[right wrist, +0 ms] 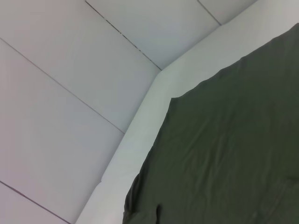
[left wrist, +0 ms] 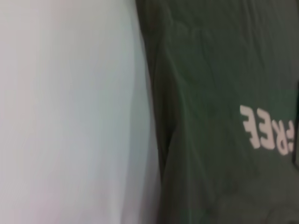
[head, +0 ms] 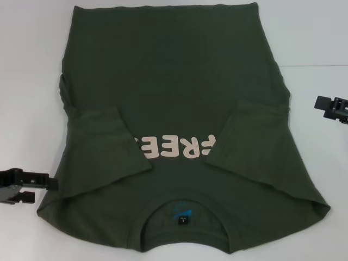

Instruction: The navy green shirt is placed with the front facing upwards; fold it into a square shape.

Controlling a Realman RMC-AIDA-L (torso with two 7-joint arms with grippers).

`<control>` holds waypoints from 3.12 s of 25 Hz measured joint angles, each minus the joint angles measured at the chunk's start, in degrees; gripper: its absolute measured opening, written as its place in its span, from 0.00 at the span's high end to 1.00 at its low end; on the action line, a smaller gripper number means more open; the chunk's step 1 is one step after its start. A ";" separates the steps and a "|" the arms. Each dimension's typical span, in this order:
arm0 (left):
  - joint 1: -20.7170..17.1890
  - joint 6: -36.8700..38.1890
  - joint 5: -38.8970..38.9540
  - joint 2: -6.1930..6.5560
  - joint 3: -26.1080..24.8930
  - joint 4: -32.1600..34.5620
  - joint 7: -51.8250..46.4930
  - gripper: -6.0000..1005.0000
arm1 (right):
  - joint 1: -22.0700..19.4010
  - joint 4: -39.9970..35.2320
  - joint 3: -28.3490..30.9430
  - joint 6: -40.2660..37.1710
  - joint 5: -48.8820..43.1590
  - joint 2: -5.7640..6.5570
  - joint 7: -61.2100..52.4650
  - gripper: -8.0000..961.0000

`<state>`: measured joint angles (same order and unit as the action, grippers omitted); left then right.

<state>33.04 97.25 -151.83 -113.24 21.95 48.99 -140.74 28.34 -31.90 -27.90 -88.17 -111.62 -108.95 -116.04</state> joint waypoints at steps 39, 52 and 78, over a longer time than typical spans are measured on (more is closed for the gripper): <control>2.28 -5.31 -3.82 -0.57 9.74 -1.82 -0.75 0.16 | -0.40 0.09 -0.23 -0.05 0.01 -0.20 0.21 0.02; 4.18 -4.00 -3.17 0.22 9.27 -6.76 -0.78 0.16 | -0.37 0.09 -0.32 -0.17 0.00 -0.21 0.21 0.02; 5.93 -6.36 -3.37 -0.29 10.14 -9.00 -1.00 0.42 | -0.40 0.09 -0.31 -0.18 0.00 -0.20 0.38 0.03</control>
<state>38.97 90.89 -155.19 -113.53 32.08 39.99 -141.74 27.94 -31.81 -28.21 -88.35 -111.62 -109.15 -115.67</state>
